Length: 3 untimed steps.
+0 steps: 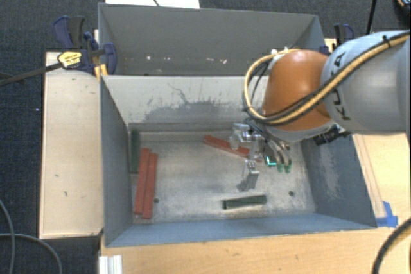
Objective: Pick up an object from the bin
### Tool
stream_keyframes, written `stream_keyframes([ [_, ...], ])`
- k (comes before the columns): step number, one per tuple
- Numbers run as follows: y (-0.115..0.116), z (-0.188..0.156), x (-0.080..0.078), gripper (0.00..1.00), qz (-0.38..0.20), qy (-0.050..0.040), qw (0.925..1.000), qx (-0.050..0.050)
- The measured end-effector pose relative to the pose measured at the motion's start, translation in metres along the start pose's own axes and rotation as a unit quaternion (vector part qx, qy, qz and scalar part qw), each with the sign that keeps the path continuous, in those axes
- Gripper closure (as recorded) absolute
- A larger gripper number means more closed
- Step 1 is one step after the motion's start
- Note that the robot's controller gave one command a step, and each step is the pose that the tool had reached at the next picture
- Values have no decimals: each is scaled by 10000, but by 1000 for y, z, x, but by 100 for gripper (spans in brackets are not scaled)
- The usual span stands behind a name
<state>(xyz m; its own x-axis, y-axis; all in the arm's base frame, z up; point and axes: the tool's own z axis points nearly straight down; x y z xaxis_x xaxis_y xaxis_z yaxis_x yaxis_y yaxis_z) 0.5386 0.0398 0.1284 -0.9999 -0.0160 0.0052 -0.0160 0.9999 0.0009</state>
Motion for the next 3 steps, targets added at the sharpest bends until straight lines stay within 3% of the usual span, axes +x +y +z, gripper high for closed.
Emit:
stream_keyframes([
  [1, -80, 52, -52, 0, 501, -42, 9987, 20],
  [2, -74, 49, -52, 100, 474, -49, 9989, 0],
  [3, -74, 49, -52, 0, 479, -49, 9988, -1],
])
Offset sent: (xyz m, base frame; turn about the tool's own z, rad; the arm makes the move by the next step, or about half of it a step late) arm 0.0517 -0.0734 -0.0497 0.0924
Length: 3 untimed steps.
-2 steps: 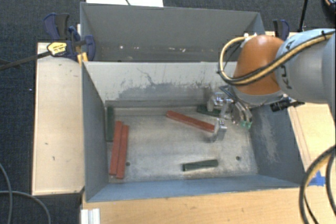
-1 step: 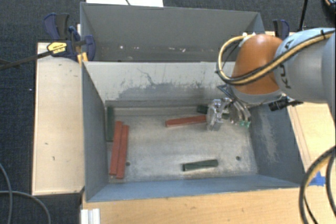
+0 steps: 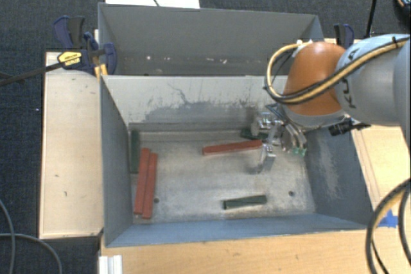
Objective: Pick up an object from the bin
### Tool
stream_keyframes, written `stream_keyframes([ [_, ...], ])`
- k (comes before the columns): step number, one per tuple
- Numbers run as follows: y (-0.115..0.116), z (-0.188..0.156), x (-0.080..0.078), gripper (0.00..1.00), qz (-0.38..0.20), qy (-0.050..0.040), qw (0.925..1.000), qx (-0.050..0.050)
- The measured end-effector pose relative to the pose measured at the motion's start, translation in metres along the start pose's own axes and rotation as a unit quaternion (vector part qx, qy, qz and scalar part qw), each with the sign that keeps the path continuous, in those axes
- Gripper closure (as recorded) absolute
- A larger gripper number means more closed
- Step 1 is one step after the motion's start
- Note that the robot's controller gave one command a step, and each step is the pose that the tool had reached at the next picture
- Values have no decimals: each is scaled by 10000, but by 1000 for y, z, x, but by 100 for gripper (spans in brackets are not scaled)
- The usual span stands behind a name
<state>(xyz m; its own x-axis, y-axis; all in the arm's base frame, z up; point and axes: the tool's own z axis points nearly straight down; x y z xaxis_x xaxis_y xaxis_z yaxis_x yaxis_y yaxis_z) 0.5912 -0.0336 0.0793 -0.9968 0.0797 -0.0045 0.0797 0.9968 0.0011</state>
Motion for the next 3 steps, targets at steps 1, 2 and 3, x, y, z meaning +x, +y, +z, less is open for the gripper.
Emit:
stream_keyframes([
  [1, 10, 8, 1, 0, 857, 13, 9963, 1],
  [2, 10, 5, -1, 100, 858, -15, 9963, -1],
  [3, 17, -136, 31, 100, 255, -21, 9997, 2],
])
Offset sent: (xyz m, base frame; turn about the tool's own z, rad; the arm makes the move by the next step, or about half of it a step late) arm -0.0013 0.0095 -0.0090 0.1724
